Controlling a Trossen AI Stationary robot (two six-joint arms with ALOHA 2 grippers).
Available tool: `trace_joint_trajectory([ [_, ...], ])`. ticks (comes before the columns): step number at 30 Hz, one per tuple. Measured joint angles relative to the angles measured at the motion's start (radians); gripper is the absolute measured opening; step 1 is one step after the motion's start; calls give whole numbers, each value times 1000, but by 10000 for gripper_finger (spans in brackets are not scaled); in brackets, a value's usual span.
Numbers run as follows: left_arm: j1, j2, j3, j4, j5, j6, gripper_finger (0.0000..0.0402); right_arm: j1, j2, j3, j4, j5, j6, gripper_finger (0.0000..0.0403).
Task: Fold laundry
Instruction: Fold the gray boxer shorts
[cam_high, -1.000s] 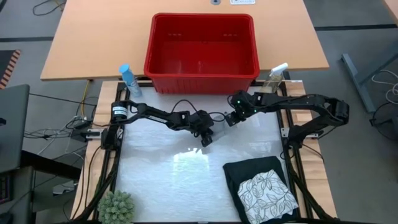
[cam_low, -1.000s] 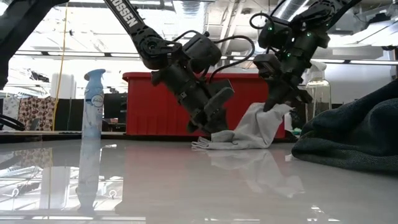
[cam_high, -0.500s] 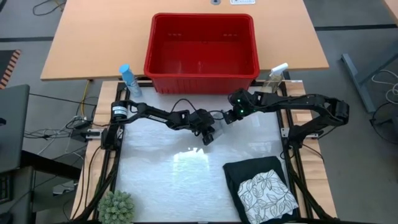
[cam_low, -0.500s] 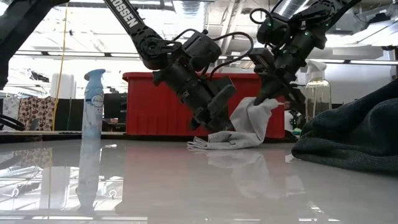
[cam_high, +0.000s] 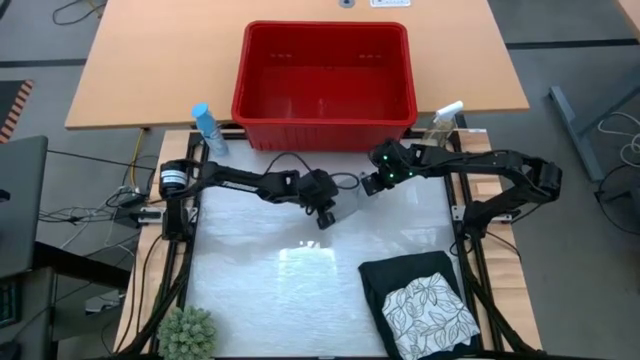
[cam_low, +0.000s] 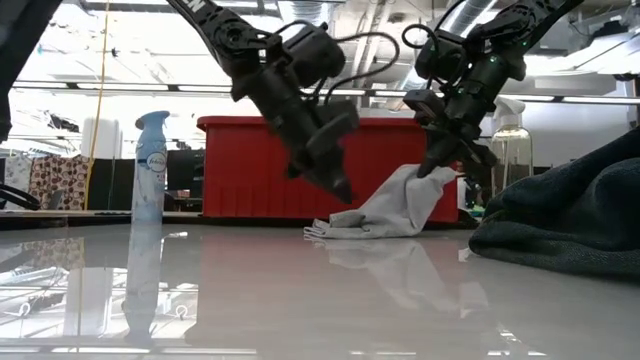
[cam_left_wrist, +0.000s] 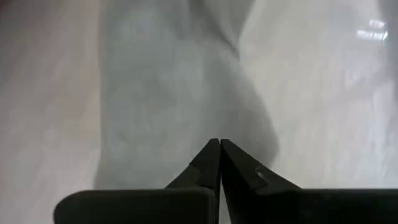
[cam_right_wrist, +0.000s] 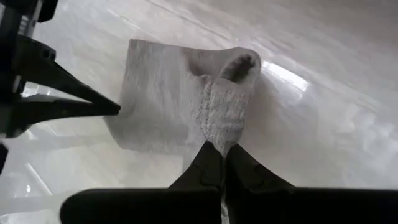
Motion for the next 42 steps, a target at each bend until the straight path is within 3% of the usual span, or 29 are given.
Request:
trace_joint_trajectory([
  [12, -16, 7, -184, 198, -46, -39, 0, 4, 0, 0, -11, 0, -6, 22],
  [26, -15, 132, -170, 389, -8, -120, 0, 15, 0, 0, 24, -16, 32, 22],
  [34, -12, 135, -133, 379, -17, -112, 0, 24, 3, 0, 71, -21, 59, 22],
  [42, -9, 135, -127, 381, -22, -113, 0, 77, 136, -1, 180, -53, 95, 22],
])
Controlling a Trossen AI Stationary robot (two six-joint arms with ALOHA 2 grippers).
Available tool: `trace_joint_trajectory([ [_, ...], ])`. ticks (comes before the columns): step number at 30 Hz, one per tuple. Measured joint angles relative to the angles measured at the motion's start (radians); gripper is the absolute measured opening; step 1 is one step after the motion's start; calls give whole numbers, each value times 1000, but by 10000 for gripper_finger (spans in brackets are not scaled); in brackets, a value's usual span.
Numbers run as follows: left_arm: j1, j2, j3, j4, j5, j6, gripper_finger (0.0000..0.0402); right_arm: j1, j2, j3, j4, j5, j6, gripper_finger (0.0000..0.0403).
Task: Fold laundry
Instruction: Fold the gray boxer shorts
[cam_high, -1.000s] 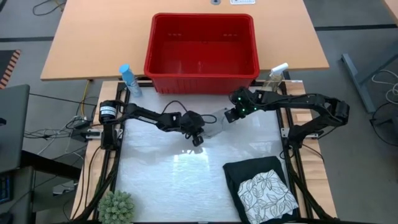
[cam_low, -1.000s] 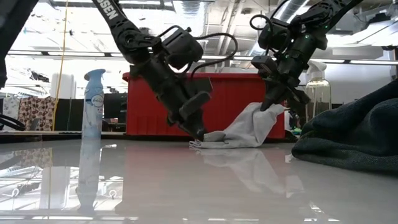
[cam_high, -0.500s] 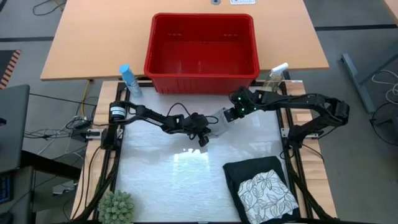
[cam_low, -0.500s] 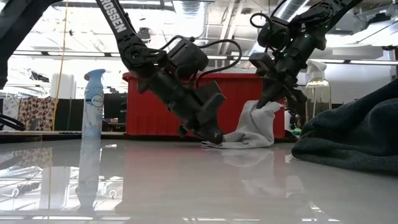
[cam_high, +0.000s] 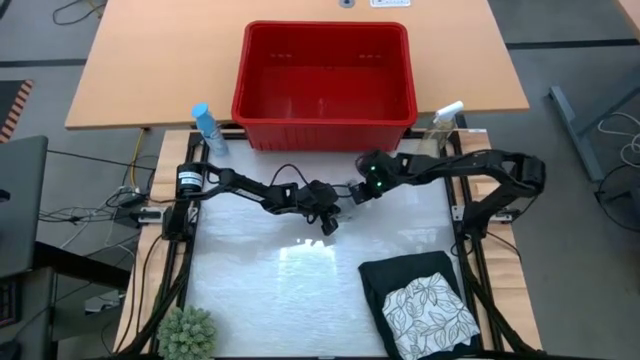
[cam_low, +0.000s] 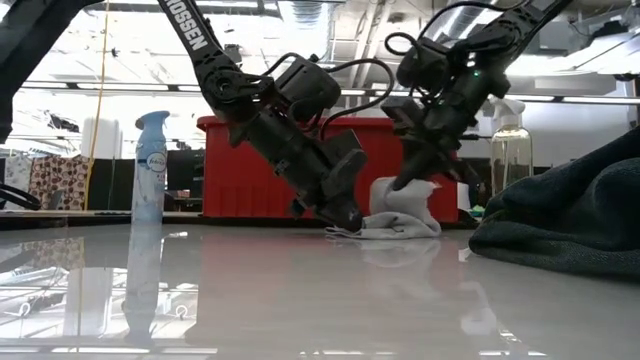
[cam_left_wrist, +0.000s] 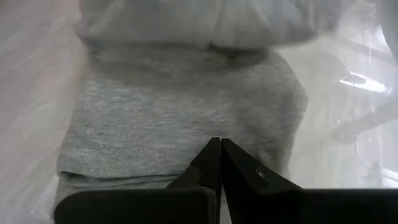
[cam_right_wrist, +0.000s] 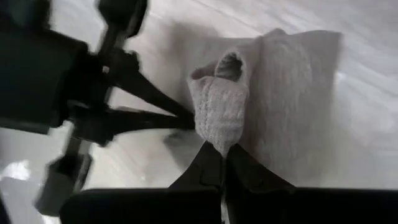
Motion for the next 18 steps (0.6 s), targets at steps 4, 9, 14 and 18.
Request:
trace_joint_trajectory([
  [4, 0, 0, 0, 2, -3, -14, 0, 24, 13, 1, 56, 1, 26, 22],
  [9, 0, 0, 0, 10, -11, -17, 0, 24, 13, 1, 58, 3, 35, 22],
  [14, 1, 2, 0, 28, -14, -28, 0, 23, 13, 1, 62, 35, 11, 29],
  [18, 1, 2, 0, 29, -14, -35, 0, 24, 13, 1, 73, 40, -1, 64],
])
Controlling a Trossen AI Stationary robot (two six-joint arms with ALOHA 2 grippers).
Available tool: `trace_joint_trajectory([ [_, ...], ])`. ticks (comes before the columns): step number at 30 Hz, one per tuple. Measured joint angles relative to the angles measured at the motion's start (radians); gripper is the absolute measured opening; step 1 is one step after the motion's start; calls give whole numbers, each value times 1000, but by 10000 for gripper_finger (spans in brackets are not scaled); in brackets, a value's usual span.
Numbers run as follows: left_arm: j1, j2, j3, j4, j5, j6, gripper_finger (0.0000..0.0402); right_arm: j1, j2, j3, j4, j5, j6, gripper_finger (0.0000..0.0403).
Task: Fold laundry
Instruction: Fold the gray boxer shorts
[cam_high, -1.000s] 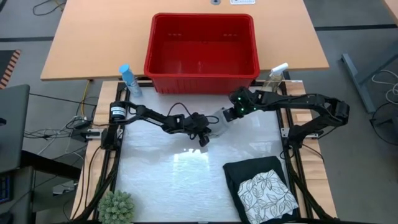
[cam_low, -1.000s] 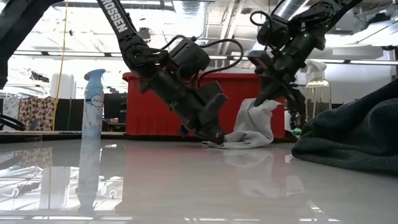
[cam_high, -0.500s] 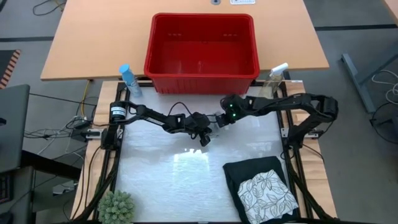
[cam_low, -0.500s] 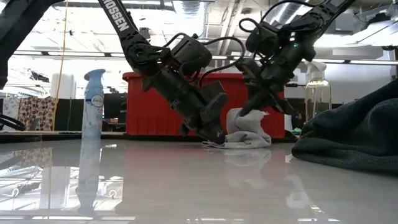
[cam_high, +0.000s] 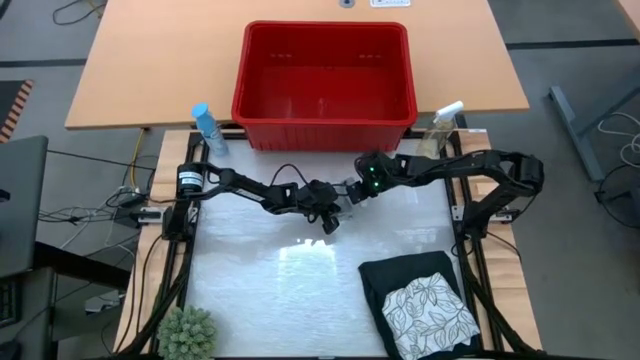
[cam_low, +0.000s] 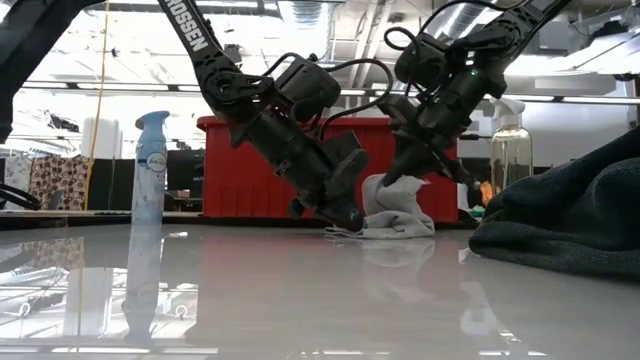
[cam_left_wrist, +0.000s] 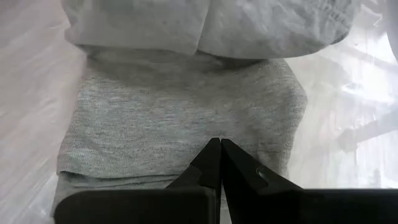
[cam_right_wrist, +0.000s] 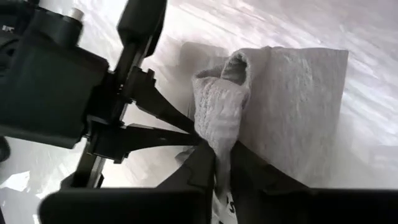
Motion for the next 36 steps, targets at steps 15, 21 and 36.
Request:
trace_joint_trajectory([
  [15, 0, 0, 0, 23, 0, -27, 0, 1, 0, 0, 77, -32, -49, 158],
  [21, 0, 0, 0, 22, 4, -27, 0, 0, 0, 0, 102, -32, -64, 215],
  [36, 14, -10, 0, 18, 12, -24, 0, 2, 0, 0, 98, -100, -143, 185],
])
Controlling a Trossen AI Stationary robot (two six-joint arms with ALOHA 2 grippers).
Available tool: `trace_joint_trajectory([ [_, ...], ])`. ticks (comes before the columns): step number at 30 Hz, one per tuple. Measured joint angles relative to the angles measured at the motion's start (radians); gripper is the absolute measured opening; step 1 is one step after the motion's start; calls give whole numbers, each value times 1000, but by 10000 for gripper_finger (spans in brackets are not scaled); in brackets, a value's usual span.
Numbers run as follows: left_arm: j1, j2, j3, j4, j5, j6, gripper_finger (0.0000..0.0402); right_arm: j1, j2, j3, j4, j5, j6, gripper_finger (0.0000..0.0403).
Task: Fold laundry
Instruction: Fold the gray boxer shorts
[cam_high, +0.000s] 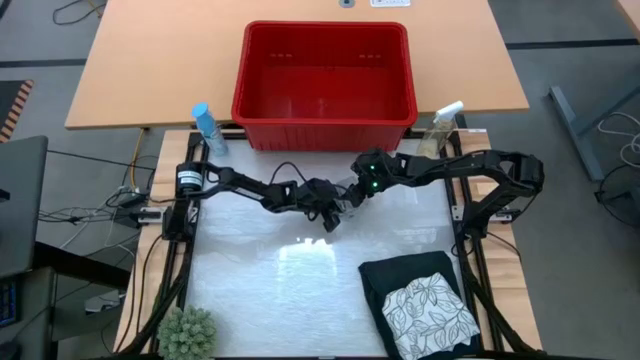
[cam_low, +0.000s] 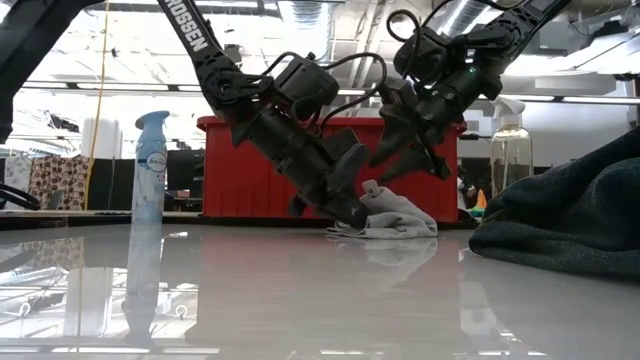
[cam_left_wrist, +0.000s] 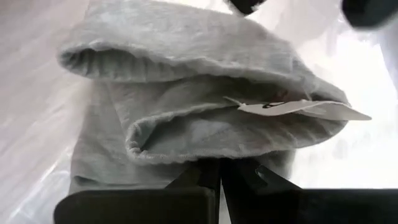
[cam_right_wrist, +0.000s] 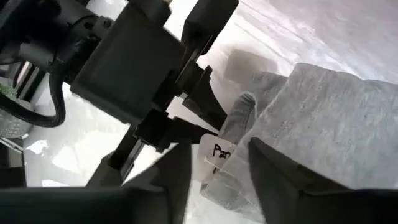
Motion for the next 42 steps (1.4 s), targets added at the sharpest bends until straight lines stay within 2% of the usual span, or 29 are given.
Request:
trace_joint_trajectory([
  [2, 7, 0, 0, -9, 21, -10, 0, 0, 0, 0, -10, 12, -7, 142],
  [5, 9, 0, 0, -28, 26, -14, 0, 1, 0, 0, -39, 48, -34, 43],
  [7, 9, 0, 0, -30, 26, -7, 0, 1, 0, 0, -51, 85, -49, 19],
  [11, 9, 0, 0, -29, 26, -6, 0, -3, 21, 1, -44, 97, -47, 15],
  [18, 9, 0, 0, -28, 25, 1, 0, 43, 134, 0, 21, 92, -26, 14],
  [25, 10, 0, 0, -29, 27, 0, 0, 66, 145, 0, 31, 92, -33, 14],
  [28, 20, -12, 1, -46, 78, -15, 0, 57, 145, 0, 19, 92, -36, 14],
  [32, 34, -35, 33, -145, 126, 13, 0, 55, 145, 0, 7, 96, -58, 14],
  [42, 57, -52, 172, -465, 101, 146, 0, 57, 145, 0, -14, 111, -82, 14],
])
